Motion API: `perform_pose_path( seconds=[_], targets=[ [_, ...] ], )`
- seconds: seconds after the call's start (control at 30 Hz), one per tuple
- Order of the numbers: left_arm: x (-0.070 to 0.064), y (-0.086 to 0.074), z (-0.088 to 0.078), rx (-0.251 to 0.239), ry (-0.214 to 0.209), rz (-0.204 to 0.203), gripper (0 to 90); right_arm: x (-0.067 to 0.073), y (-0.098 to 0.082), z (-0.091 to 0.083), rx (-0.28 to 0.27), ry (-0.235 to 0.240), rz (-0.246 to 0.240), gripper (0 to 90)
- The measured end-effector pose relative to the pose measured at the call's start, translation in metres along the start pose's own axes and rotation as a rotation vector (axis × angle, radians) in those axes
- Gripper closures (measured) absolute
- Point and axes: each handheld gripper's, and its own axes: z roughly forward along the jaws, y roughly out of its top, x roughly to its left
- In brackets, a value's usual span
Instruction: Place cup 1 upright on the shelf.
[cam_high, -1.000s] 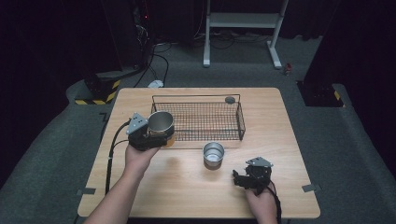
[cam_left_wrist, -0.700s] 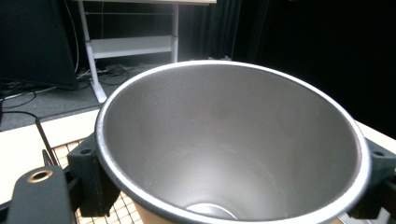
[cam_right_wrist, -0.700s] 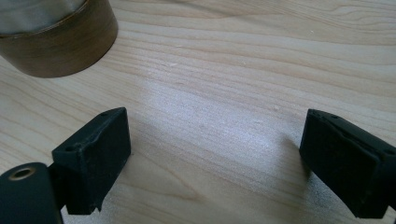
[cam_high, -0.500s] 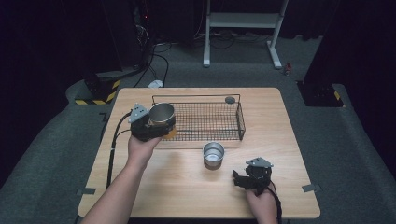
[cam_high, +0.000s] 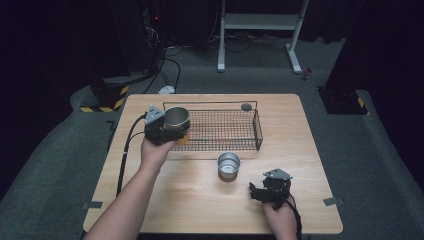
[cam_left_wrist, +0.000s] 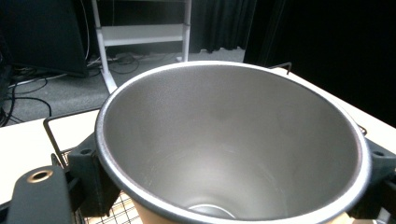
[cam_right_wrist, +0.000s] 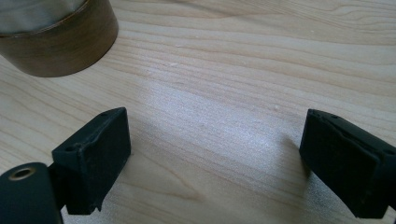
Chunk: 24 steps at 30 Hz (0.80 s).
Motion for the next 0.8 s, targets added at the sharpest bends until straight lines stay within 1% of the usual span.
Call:
perform_pose_path(
  seconds=[0.1, 0.13, 0.2, 0.23, 0.37, 0.4, 0.43, 0.47, 0.53, 0.67, 0.77, 0.8],
  targets=[
    [0.002, 0.002, 0.005, 0.010, 0.003, 0.006, 13.2, 0.000, 0.000, 0.000, -0.001, 0.000, -0.002, 8.8],
    [0.002, 0.004, 0.007, 0.013, 0.003, 0.004, 13.2, 0.000, 0.000, 0.000, -0.001, 0.000, -0.004, 8.8],
    [0.003, 0.005, 0.010, 0.001, 0.007, -0.010, 13.2, 0.000, 0.000, 0.000, -0.002, 0.000, -0.003, 8.8],
    [0.004, 0.006, 0.012, 0.005, 0.006, -0.011, 13.2, 0.000, 0.000, 0.000, -0.003, 0.000, -0.003, 8.8],
    [0.006, 0.009, 0.021, 0.020, 0.020, -0.004, 13.2, 0.000, 0.000, 0.000, -0.003, 0.001, -0.005, 8.8],
    [0.007, 0.009, 0.023, 0.022, 0.021, -0.013, 13.2, 0.000, 0.000, 0.000, -0.003, 0.002, -0.006, 8.8],
    [0.008, 0.010, 0.025, 0.027, 0.022, -0.009, 13.2, 0.000, 0.000, 0.000, -0.001, 0.003, -0.004, 8.8],
    [0.010, 0.010, 0.029, 0.027, 0.025, -0.020, 13.2, 0.001, -0.001, 0.000, -0.001, 0.004, -0.005, 8.8],
    [0.012, 0.010, 0.033, 0.039, 0.025, -0.029, 13.2, 0.001, -0.001, -0.001, -0.001, 0.005, -0.006, 8.8],
    [0.014, 0.010, 0.043, 0.054, 0.038, -0.032, 13.2, 0.000, -0.001, -0.001, -0.002, 0.005, -0.008, 8.8],
    [0.015, 0.009, 0.046, 0.052, 0.039, -0.041, 13.2, 0.000, -0.001, -0.001, -0.002, 0.005, -0.009, 8.8],
    [0.016, 0.009, 0.047, 0.058, 0.041, -0.037, 13.2, 0.000, -0.001, -0.001, -0.003, 0.004, -0.010, 8.8]
  ],
)
